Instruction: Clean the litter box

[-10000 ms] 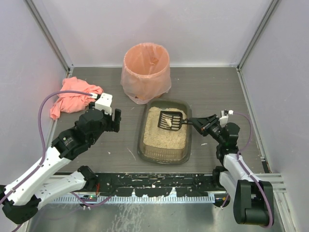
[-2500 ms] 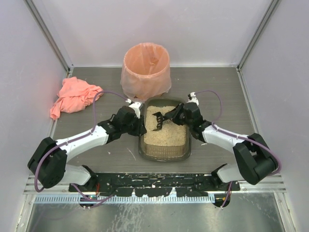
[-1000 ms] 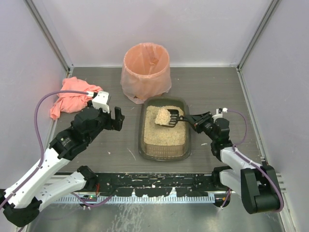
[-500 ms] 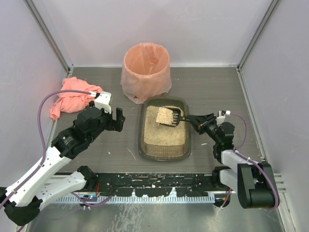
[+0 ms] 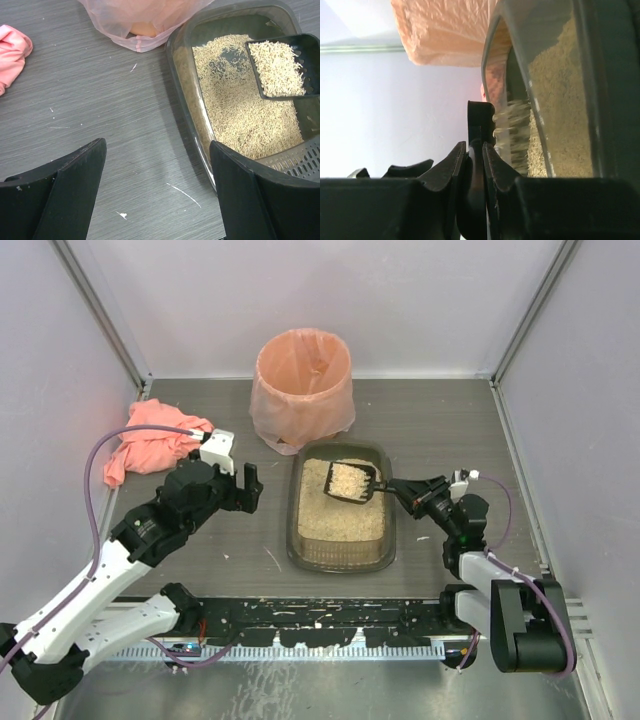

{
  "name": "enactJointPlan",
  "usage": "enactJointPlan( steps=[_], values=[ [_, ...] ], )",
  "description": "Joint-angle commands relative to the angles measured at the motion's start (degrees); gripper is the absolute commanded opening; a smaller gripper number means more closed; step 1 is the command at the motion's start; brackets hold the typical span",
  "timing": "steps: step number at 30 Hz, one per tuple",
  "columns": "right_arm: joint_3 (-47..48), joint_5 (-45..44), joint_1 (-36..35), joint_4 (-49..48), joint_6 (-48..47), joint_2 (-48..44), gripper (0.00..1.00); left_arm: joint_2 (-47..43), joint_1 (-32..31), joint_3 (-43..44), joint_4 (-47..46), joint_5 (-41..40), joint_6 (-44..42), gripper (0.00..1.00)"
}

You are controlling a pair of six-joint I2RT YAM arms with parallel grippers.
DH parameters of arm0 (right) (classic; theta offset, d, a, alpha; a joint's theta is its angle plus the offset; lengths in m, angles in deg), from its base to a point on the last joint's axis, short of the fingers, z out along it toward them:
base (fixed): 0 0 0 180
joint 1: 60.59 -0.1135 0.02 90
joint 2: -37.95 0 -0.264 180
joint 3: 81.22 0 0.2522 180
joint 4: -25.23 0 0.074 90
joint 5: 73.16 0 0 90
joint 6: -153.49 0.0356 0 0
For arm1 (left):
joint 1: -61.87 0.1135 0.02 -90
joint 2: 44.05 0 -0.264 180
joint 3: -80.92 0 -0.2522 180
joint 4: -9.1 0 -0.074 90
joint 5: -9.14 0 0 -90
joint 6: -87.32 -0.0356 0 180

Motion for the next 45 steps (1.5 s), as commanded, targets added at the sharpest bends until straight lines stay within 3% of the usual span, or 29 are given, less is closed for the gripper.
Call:
enactJointPlan(
  steps=[1, 3, 5, 8, 11, 15, 18, 21, 24, 27, 30, 33, 36, 39, 45],
  values=[
    [0.17, 1.12, 1.07, -5.02, 1.96, -1.18, 0.01, 0.03, 0.17, -0.21, -2.85, 0.93, 0.45, 0.86],
    [-0.37, 0.22, 1.53, -4.74, 2.02, -1.49, 0.01, 0.24, 0.11, 0.04, -2.58, 1.81, 0.74, 0.85],
    [2.60, 0.72, -2.74, -2.99, -0.63, -0.92, 0.01, 0.35, 0.11, -0.13, -2.79, 1.97, 1.05, 0.85],
    [-0.17, 0.43, 2.39, -4.38, 2.09, -1.65, 0.01, 0.68, 0.18, -0.21, -3.17, 2.14, 1.11, 0.85],
    [2.97, 1.02, -2.21, -3.02, -0.79, -0.98, 0.01, 0.41, 0.13, -0.32, -3.05, 2.01, 1.29, 0.85],
    [-0.09, 0.13, 2.22, -4.00, 1.91, -2.19, 0.01, 0.74, 0.15, -0.65, -3.33, 2.13, 1.42, 0.85],
    [2.33, 0.25, -2.70, -3.40, -0.35, -1.34, 0.01, 0.94, 0.15, -1.34, -4.07, 2.51, 1.73, 0.85],
    [0.06, -0.30, 1.71, -3.36, 1.33, -2.44, 0.00, 1.62, 0.15, -1.14, -4.11, 3.50, 2.06, 0.85],
    [3.25, 0.48, -2.75, -1.58, -2.20, -1.80, 0.01, 1.61, 0.16, -1.75, -4.64, 3.57, 2.17, 0.85],
    [0.93, -1.08, 1.07, -2.19, -0.03, -3.26, 0.01, 1.52, 0.14, -1.79, -4.90, 3.90, 2.11, 0.85],
    [5.64, -1.70, -6.00, 0.48, -4.93, -2.31, 0.01, 1.35, 0.14, -2.50, -5.56, 3.79, 2.17, 0.85],
    [3.22, -3.16, -2.06, -0.36, -2.07, -3.22, 0.01, 1.91, 0.16, -2.18, -5.49, 4.46, 2.15, 0.85],
    [4.47, -1.79, -5.24, -2.42, -3.87, -1.28, 0.01, 1.83, 0.11, -2.29, -5.05, 4.42, 2.17, 0.85],
    [1.82, -2.99, -2.87, -4.95, -2.59, -2.89, 0.01, 1.59, 0.14, -2.71, -5.54, 4.48, 2.09, 0.85],
    [2.71, -4.32, -4.49, -2.34, -10.31, -8.33, 0.01, 1.87, 0.13, -3.26, -6.02, 5.09, 2.26, 0.85]
  ],
)
